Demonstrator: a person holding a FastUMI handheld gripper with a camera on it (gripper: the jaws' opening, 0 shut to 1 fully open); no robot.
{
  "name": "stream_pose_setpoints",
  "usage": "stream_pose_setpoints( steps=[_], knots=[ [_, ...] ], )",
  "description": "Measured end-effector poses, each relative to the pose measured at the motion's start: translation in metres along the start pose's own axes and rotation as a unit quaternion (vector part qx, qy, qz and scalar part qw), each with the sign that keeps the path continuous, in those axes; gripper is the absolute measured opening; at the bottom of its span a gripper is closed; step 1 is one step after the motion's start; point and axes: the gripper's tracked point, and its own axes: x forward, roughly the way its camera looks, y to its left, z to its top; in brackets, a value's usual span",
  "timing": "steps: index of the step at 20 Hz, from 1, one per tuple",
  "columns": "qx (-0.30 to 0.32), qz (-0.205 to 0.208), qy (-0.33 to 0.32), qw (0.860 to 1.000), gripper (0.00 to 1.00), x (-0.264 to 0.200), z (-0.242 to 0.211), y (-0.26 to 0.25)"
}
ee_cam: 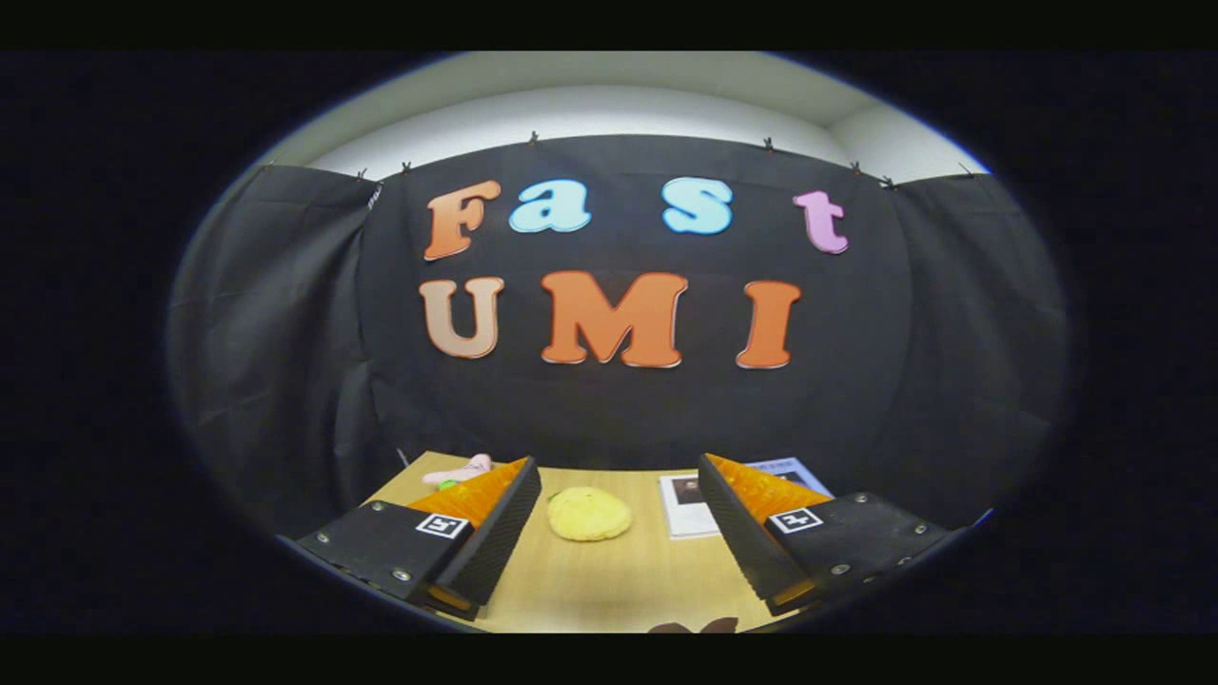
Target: Open the storage box then place both shoes into the box .Put the left shoe in first, then the right shoe, with the right side of both shoes facing outward in a uniform manner.
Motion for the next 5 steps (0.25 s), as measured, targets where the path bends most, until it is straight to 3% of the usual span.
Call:
stream_pose_setpoints(
  steps=[5],
  knots=[
    [0.019,-0.037,-0.023,0.999,0.99,-0.016,0.023,-0.069]
  ],
)
